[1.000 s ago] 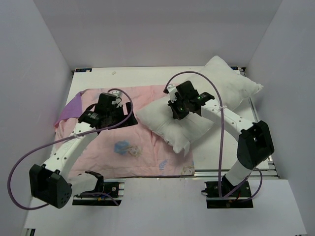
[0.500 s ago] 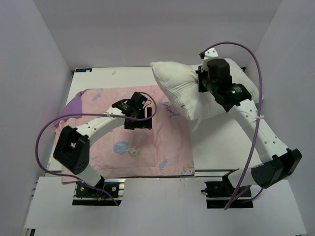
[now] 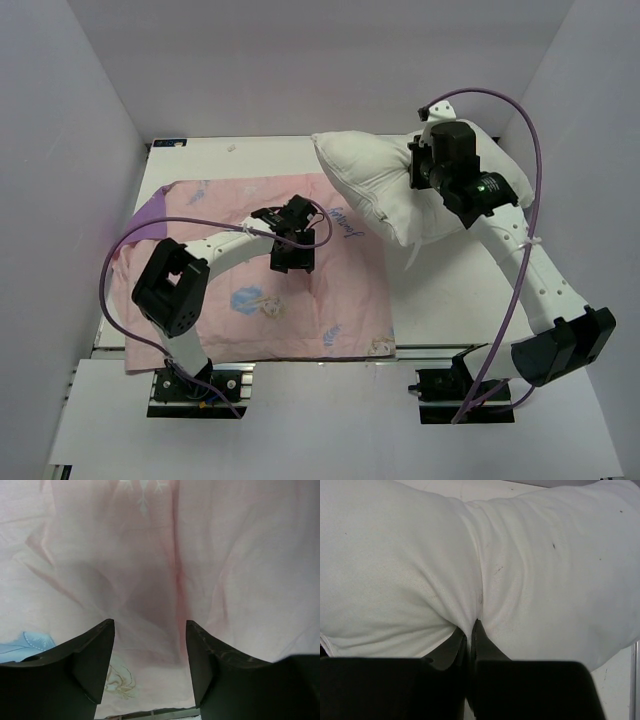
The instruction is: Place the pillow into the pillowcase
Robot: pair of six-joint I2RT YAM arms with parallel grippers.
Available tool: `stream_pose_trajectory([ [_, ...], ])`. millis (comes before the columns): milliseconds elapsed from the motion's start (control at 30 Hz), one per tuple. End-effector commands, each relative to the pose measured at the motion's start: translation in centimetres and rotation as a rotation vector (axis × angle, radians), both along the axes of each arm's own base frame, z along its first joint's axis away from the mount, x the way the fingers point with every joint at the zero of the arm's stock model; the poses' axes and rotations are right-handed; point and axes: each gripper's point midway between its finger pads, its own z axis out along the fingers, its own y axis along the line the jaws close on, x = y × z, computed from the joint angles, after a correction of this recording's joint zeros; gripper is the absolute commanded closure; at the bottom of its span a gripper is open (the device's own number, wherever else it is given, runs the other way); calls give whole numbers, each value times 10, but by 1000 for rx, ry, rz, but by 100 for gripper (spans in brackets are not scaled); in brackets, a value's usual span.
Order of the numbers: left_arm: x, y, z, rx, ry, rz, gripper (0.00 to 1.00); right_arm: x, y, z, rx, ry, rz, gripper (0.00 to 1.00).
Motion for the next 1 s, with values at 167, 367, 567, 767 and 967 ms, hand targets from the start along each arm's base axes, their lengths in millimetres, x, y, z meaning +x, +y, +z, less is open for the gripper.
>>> stream_pose_trajectory([
  [167,-10,-15,-15,-39,26,-35,30,-5,-22,11,41,-50,-66,100],
  [367,-6,-9,-21,7,27,-16,47,-13,-26,1,52,-24,-70,100],
  [567,7,-8,4,18,-35,18,96,-24,-20,-6,60,4,-13,100],
  [767,16,6,57,29,-149,66,100,-43,-8,-16,45,24,124,100],
  [967,6,16,83,15,-172,94,100,-60,-11,-38,1,93,170,100],
])
